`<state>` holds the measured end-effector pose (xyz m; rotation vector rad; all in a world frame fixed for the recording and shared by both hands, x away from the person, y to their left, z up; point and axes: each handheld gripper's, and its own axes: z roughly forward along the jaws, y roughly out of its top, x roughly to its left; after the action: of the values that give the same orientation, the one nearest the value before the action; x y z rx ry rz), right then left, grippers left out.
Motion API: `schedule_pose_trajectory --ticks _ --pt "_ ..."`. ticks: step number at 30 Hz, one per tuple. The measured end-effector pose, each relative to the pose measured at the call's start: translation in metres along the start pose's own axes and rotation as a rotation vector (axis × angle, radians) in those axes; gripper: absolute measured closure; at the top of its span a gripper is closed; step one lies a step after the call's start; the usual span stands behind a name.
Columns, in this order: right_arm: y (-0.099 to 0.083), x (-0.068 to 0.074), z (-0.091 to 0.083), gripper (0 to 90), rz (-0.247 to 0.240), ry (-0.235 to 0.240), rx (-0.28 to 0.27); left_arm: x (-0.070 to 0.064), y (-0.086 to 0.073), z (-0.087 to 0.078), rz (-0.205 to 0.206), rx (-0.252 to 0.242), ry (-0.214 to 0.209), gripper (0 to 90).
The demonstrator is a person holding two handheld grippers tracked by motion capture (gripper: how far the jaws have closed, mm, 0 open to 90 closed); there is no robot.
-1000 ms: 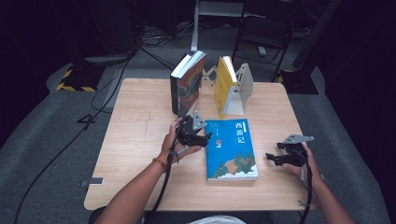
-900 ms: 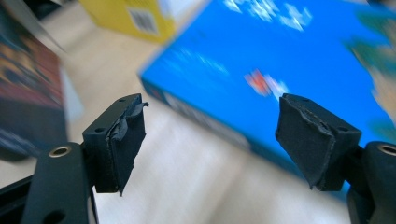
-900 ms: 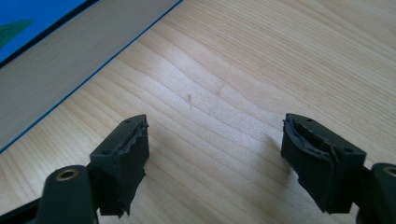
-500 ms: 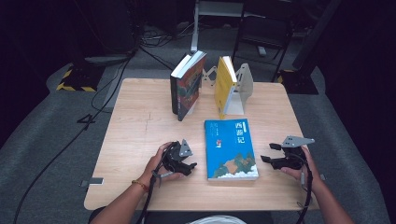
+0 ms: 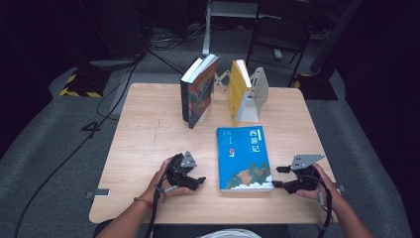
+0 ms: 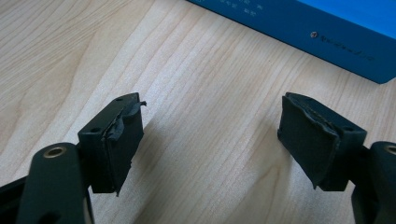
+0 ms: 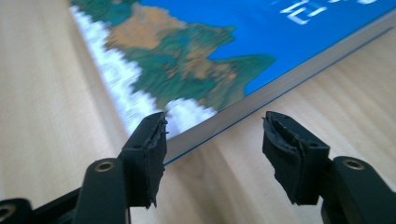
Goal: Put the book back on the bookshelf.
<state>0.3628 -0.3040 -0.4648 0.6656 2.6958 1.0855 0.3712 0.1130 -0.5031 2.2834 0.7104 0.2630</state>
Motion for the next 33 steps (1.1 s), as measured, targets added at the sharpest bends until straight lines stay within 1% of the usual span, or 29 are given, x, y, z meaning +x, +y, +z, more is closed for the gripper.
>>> schedule_pose_trajectory --ticks 1,3,4,6,7,8,9,10,11,12,14,15,16,17,18,19,21,22,23,24,25,26,27,28,29,30,31,32,33 --pt "0.0 0.001 -0.001 41.0 -0.013 0.007 0.01 -0.001 0.0 0.0 -0.002 -0.001 0.002 21.6" --pt "-0.003 0.002 -0.001 43.1 -0.014 0.048 0.015 -0.002 0.0 -0.001 -0.006 0.007 0.008 21.5" --pt "-0.003 0.001 -0.001 43.2 -0.012 0.054 0.011 -0.004 0.001 -0.001 -0.008 0.013 0.008 21.5" --pt "-0.004 0.001 -0.001 39.5 -0.015 0.096 0.005 -0.007 0.002 -0.002 -0.011 0.034 0.012 21.4" --pt "-0.004 0.003 0.0 39.7 -0.03 0.121 0.021 -0.008 0.002 -0.003 -0.007 0.043 0.013 21.5" --pt "-0.004 0.005 0.002 39.3 -0.048 0.128 0.035 -0.01 0.003 -0.003 -0.005 0.046 0.01 21.3" --pt "-0.004 0.009 0.003 39.1 -0.069 0.136 0.061 -0.013 0.004 -0.004 0.004 0.044 0.006 20.5" --pt "-0.003 0.012 0.007 39.3 -0.086 0.128 0.086 -0.016 0.005 -0.005 0.014 0.033 0.004 20.7" --pt "-0.003 0.014 0.01 40.6 -0.087 0.109 0.103 -0.018 0.006 -0.006 0.019 0.024 -0.005 21.1" --pt "-0.003 0.015 0.012 42.1 -0.1 0.101 0.114 -0.021 0.008 -0.007 0.025 0.019 -0.012 20.7" --pt "-0.001 0.017 0.016 43.9 -0.126 0.08 0.118 -0.027 0.012 -0.009 0.034 0.005 -0.029 20.5" --pt "-0.001 0.018 0.015 44.4 -0.132 0.076 0.111 -0.029 0.013 -0.01 0.038 -0.005 -0.035 20.7" --pt "-0.001 0.018 0.015 45.6 -0.127 0.074 0.104 -0.032 0.015 -0.012 0.047 -0.014 -0.038 20.6" --pt "-0.001 0.019 0.014 45.6 -0.126 0.075 0.1 -0.034 0.016 -0.013 0.047 -0.022 -0.044 20.8" --pt "0.0 0.019 0.014 45.5 -0.13 0.074 0.098 -0.037 0.018 -0.015 0.054 -0.034 -0.059 20.9" --pt "0.0 0.02 0.014 45.5 -0.124 0.072 0.095 -0.04 0.02 -0.016 0.062 -0.044 -0.068 20.9" --pt "0.001 0.02 0.015 45.4 -0.112 0.077 0.074 -0.045 0.024 -0.016 0.08 -0.044 -0.075 21.4" --pt "0.003 0.021 0.015 45.5 -0.117 0.084 0.061 -0.049 0.027 -0.015 0.096 -0.045 -0.077 21.5" --pt "0.004 0.022 0.014 45.5 -0.111 0.087 0.051 -0.053 0.03 -0.014 0.104 -0.051 -0.089 21.6" --pt "0.006 0.024 0.014 45.6 -0.126 0.087 0.05 -0.056 0.033 -0.013 0.111 -0.046 -0.097 22.1" --pt "0.007 0.026 0.013 46.6 -0.13 0.087 0.052 -0.061 0.038 -0.011 0.138 -0.038 -0.091 22.2" --pt "0.008 0.027 0.012 48.5 -0.137 0.097 0.052 -0.066 0.043 -0.009 0.149 -0.046 -0.097 22.3" --pt "0.008 0.027 0.012 48.2 -0.13 0.101 0.057 -0.066 0.043 -0.009 0.149 -0.046 -0.097 22.7" --pt "0.008 0.025 0.011 47.0 -0.126 0.101 0.067 -0.074 0.049 -0.004 0.176 -0.044 -0.119 22.6" --pt "0.007 0.022 0.011 45.6 -0.115 0.084 0.078 -0.078 0.052 -0.001 0.192 -0.051 -0.121 22.7" --pt "0.007 0.022 0.011 45.6 -0.115 0.084 0.078 -0.078 0.052 -0.001 0.192 -0.051 -0.121 22.7" --pt "0.005 0.02 0.01 45.6 -0.093 0.071 0.075 -0.081 0.054 0.001 0.195 -0.041 -0.128 22.7" --pt "0.004 0.017 0.009 45.6 -0.075 0.074 0.068 -0.084 0.058 0.005 0.208 -0.037 -0.138 22.7" --pt "0.003 0.015 0.008 45.7 -0.062 0.082 0.054 -0.087 0.06 0.008 0.212 -0.033 -0.14 22.7"
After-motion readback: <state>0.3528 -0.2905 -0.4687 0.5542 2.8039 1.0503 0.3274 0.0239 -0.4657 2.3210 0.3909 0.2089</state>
